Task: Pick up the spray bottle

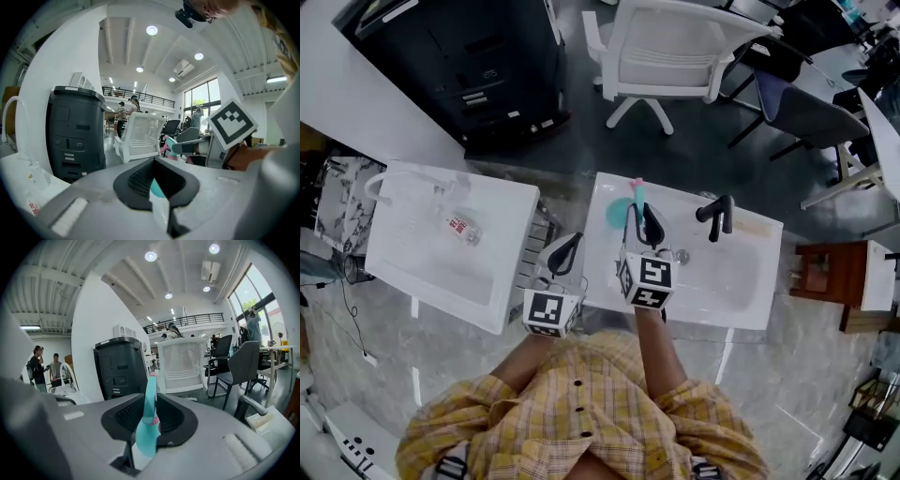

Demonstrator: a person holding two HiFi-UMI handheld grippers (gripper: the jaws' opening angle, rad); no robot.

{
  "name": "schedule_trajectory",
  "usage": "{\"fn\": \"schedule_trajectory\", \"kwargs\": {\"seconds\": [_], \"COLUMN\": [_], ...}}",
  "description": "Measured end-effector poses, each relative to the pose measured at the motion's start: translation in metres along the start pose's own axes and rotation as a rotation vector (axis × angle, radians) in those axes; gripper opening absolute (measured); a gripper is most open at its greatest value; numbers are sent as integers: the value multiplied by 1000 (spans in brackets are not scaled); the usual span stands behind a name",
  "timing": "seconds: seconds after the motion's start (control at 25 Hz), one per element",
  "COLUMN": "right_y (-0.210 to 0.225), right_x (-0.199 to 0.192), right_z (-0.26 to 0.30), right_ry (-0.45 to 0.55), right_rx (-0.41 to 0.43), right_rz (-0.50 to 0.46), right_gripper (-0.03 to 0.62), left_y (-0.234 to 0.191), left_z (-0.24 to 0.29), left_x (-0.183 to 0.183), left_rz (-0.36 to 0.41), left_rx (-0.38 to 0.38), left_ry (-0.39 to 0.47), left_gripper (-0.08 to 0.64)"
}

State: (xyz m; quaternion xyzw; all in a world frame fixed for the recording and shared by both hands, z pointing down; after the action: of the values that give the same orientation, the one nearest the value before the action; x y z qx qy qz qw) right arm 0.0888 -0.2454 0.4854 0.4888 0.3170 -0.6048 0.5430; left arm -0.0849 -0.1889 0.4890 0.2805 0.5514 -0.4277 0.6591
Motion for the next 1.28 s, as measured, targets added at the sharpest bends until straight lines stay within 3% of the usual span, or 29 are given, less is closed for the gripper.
{"fn": "schedule_trajectory", "kwargs": {"seconds": [0.32,0.8,1.28], "right_y": [-15,-21,-18], "right_x": [6,18,16], "right_z": [-51,-112,-148], "right_ry": [50,117,148], "right_rx": [-4,-7,-9], "right_rz": [8,25,29], "right_gripper": [79,78,78], "left_y": [11,28,40], "left_z": [-29,-58,-63], "left_x": [15,38,42], "left_rz": [64,63,71], "left_rx": [-23,-68,-92], "left_ry": [50,111,114], "left_gripper": [-2,-2,-2]}}
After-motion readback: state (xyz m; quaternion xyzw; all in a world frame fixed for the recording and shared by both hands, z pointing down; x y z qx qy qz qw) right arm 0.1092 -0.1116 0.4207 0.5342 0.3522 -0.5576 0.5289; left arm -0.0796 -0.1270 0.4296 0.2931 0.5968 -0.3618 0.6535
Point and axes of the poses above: the fingertips, and each gripper's own axes: z forward along the fingers, y to its right, x out of its top, the point moved 8 cm from there along -z, backward along the fingers
